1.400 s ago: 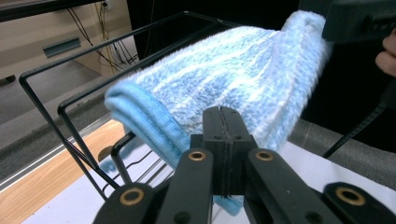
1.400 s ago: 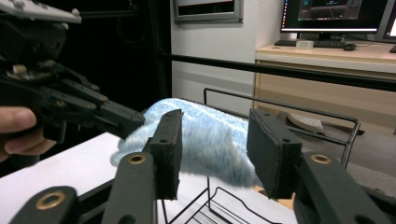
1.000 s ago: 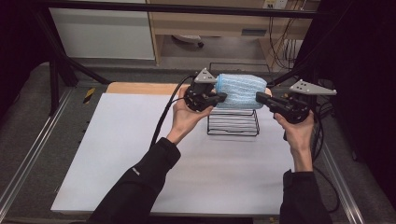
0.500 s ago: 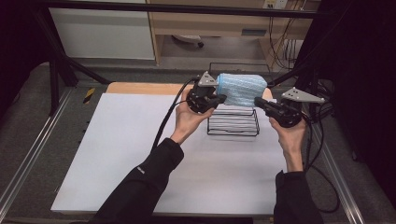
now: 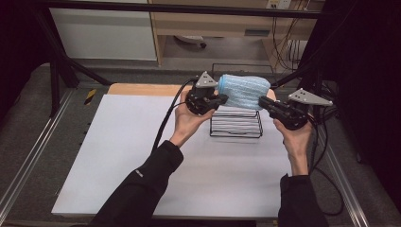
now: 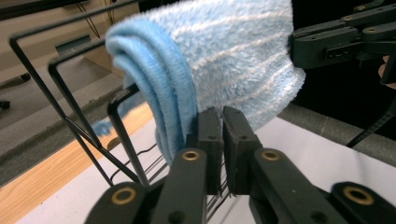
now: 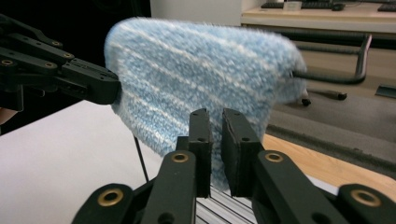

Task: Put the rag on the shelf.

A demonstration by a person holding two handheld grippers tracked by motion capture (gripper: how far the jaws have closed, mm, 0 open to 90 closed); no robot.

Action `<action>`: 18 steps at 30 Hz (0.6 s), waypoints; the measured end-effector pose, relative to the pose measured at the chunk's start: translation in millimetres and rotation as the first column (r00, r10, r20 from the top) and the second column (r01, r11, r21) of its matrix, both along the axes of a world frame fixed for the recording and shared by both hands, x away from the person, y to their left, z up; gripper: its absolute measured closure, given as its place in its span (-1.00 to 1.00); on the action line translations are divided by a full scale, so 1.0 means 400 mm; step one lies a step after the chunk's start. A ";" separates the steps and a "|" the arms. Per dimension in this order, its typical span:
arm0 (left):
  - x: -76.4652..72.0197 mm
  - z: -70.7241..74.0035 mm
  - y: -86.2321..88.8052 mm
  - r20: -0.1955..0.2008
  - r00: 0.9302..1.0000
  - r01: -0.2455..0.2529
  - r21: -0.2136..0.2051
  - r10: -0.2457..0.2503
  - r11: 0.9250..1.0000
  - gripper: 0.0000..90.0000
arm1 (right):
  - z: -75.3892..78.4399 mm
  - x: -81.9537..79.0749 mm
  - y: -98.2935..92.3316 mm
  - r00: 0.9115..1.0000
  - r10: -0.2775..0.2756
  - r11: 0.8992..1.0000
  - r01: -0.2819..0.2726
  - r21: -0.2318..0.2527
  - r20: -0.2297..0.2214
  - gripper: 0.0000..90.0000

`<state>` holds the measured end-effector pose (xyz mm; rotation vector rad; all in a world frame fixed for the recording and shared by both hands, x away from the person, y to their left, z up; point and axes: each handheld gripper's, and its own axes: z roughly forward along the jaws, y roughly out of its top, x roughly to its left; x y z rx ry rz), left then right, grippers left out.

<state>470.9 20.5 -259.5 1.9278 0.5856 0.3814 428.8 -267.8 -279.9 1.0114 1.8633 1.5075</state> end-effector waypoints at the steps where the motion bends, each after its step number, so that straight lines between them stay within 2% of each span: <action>1: -0.004 0.005 0.004 -0.001 1.000 0.002 -0.003 -0.002 1.000 0.85 | 0.007 -0.003 0.002 1.000 0.003 1.000 -0.003 0.002 0.006 0.76; 5: -0.015 0.023 0.019 0.004 1.000 -0.007 -0.011 0.007 1.000 0.69 | 0.031 -0.011 0.009 1.000 0.003 1.000 -0.003 0.006 0.007 0.61; 10: -0.020 0.038 0.048 -0.014 1.000 -0.016 -0.014 0.016 1.000 0.50 | 0.053 -0.016 0.016 1.000 0.003 1.000 -0.003 0.019 -0.003 0.42; 18: -0.039 0.038 0.108 -0.025 0.999 -0.022 0.000 0.022 1.000 0.17 | 0.080 -0.035 0.022 1.000 0.016 1.000 -0.016 0.022 -0.004 -0.02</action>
